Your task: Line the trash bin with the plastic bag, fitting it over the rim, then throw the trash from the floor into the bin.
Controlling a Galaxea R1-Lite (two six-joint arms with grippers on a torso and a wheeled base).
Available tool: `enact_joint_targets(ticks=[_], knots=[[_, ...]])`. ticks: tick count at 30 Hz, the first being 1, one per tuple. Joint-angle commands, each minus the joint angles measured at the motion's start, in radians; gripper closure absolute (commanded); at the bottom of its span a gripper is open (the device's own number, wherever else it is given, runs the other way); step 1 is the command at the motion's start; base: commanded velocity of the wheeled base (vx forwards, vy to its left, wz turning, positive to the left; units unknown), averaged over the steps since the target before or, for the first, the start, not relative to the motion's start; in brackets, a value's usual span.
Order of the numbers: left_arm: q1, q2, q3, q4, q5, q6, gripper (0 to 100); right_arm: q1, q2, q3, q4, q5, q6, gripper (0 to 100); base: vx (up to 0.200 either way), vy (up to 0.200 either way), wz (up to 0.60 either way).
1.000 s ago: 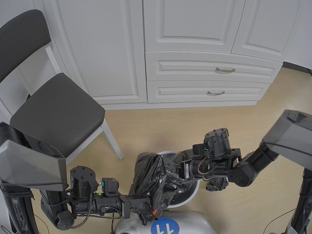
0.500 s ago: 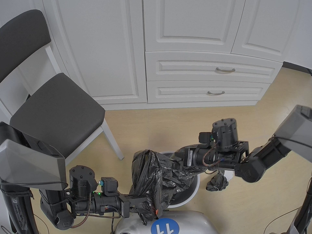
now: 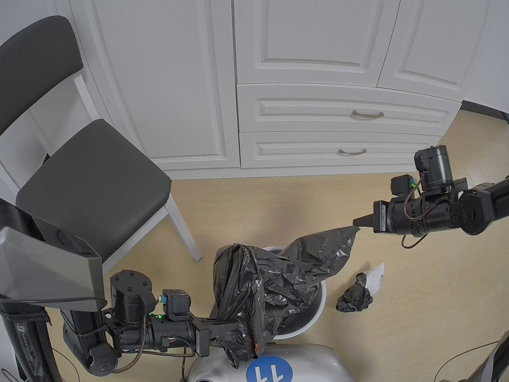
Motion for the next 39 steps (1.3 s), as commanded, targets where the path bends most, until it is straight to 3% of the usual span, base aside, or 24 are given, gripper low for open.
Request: enact_joint_targets(ticks=[1, 6, 10, 22, 33, 39], knots=[[0.000, -0.020, 0.012, 0.001, -0.001, 0.001, 100, 0.026, 0.031, 0.100, -0.056, 0.024, -0.034, 100, 0.000, 0.000, 0.00], [0.000, -0.014, 0.002, 0.001, -0.001, 0.001, 100, 0.063, 0.100, 0.213, -0.268, 0.021, -0.019, 100, 0.000, 0.000, 0.00], [-0.001, -0.014, 0.008, 0.001, -0.001, 0.001, 100, 0.136, 0.177, 0.305, -0.467, -0.001, -0.001, 100, 0.000, 0.000, 0.00], [0.012, -0.025, 0.005, 0.001, 0.001, 0.001, 100, 0.291, 0.435, 0.413, -0.755, -0.048, 0.027, 100, 0.000, 0.000, 0.00], [0.016, -0.077, 0.011, 0.001, 0.001, 0.001, 100, 0.371, 0.484, 0.390, -0.785, -0.045, 0.139, 100, 0.000, 0.000, 0.00], [0.011, -0.114, 0.014, 0.001, 0.002, 0.001, 100, 0.357, 0.538, 0.301, -0.777, -0.048, 0.194, 100, 0.000, 0.000, 0.00]])
